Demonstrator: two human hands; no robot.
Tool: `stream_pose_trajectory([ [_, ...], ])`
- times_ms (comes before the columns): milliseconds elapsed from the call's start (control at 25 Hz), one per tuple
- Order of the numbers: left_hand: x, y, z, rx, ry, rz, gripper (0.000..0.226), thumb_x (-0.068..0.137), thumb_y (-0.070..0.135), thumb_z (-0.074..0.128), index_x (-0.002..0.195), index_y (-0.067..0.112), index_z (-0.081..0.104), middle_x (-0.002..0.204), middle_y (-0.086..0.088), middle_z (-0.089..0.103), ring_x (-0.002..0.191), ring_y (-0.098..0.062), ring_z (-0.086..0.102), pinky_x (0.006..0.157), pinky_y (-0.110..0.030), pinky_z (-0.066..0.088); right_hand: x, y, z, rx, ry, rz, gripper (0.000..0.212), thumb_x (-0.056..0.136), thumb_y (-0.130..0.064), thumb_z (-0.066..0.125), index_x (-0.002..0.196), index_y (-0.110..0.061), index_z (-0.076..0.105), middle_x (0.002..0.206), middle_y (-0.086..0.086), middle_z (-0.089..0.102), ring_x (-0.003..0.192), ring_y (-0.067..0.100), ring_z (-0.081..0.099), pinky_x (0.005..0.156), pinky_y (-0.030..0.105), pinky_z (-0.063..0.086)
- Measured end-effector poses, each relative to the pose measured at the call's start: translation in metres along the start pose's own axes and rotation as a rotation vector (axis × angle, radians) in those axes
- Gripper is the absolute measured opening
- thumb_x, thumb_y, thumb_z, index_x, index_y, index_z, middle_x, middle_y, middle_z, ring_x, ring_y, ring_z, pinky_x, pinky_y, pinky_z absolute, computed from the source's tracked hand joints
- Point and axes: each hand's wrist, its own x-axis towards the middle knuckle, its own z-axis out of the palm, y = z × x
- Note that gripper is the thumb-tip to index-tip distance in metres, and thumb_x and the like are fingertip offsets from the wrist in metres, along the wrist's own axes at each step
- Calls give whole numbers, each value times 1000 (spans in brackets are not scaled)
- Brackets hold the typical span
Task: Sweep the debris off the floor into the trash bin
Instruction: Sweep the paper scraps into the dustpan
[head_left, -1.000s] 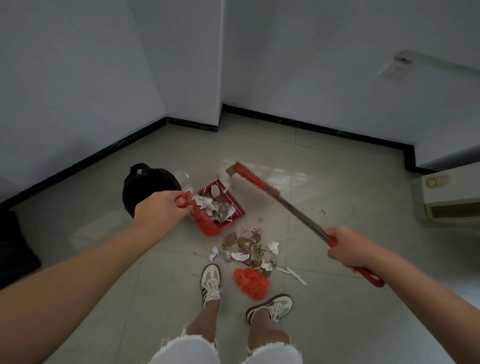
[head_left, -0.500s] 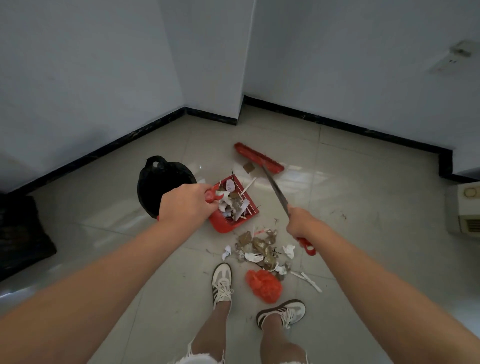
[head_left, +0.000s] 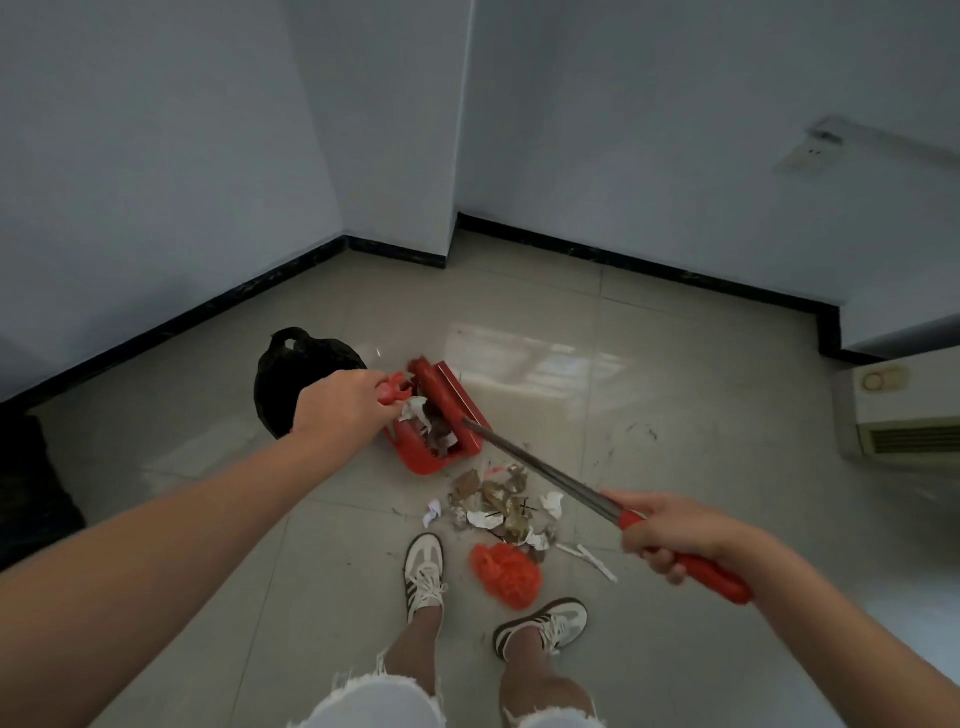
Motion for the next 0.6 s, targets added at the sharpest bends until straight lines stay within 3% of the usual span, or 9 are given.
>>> stream_pose_trajectory([
  [240, -34, -13, -2, -38, -7, 36, 24, 83, 49, 61, 99, 36, 73, 83, 11, 71, 82, -13, 65, 69, -35, 56, -43, 46, 5, 90, 194, -31, 75, 82, 5, 50, 142, -38, 40, 51, 4, 41, 37, 11, 37, 37, 19, 35],
  [360, -52, -21, -18, 48, -6, 141, 28, 82, 51, 65, 107, 41, 70, 90, 13, 72, 84, -11, 63, 64, -28, 51, -45, 70, 4, 71, 298, -27, 71, 82, 7, 48, 140, -35, 43, 51, 6, 41, 35, 12, 38, 36, 19, 35],
  [600, -128, -26, -52, 80, 33, 148, 25, 80, 47, 70, 105, 41, 72, 75, 18, 60, 74, -7, 54, 58, -24, 37, -47, 143, -5, 163, 324, 68, 55, 83, 14, 42, 132, -9, 49, 44, 3, 38, 30, 10, 34, 34, 14, 30],
])
